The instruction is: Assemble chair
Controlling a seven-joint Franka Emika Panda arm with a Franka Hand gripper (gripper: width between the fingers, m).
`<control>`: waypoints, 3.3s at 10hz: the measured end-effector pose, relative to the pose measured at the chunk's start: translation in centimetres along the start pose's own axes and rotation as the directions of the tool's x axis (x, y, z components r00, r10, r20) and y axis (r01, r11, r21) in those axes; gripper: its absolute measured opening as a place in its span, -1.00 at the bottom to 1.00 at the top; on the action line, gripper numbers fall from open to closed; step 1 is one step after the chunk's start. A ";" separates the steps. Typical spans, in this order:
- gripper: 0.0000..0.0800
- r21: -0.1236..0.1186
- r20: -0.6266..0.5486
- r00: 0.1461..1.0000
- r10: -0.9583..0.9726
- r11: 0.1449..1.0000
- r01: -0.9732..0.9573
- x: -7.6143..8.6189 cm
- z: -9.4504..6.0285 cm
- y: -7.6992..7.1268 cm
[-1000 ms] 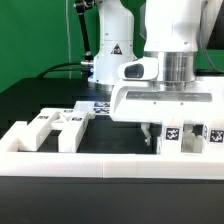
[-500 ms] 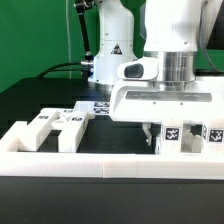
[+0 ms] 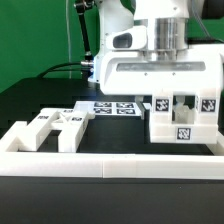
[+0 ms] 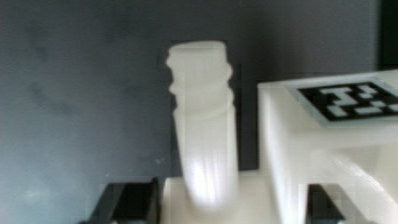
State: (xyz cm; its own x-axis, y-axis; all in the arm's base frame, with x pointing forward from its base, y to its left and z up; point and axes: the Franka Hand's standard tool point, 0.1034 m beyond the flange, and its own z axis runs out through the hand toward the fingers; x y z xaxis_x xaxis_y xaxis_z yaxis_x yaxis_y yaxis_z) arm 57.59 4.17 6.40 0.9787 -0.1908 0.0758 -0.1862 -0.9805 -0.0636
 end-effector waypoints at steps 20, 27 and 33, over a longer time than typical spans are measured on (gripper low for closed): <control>-0.17 -0.034 0.616 0.782 0.091 0.995 -0.089 -4.2 -2.6 3.3; -0.17 -0.098 0.787 0.598 0.153 0.987 -0.125 -5.0 -1.9 4.6; -0.17 -0.123 0.868 0.466 0.168 0.984 -0.126 -5.9 -0.7 5.9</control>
Offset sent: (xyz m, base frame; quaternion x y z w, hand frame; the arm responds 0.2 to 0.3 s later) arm 0.0000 0.0000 0.0000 0.0000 0.0000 0.0000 1.0000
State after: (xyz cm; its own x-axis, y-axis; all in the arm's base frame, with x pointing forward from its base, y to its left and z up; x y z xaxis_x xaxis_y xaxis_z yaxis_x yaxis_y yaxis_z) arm 50.70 -0.51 6.32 0.5000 -0.2124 -0.8396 -0.3172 -0.9470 0.0507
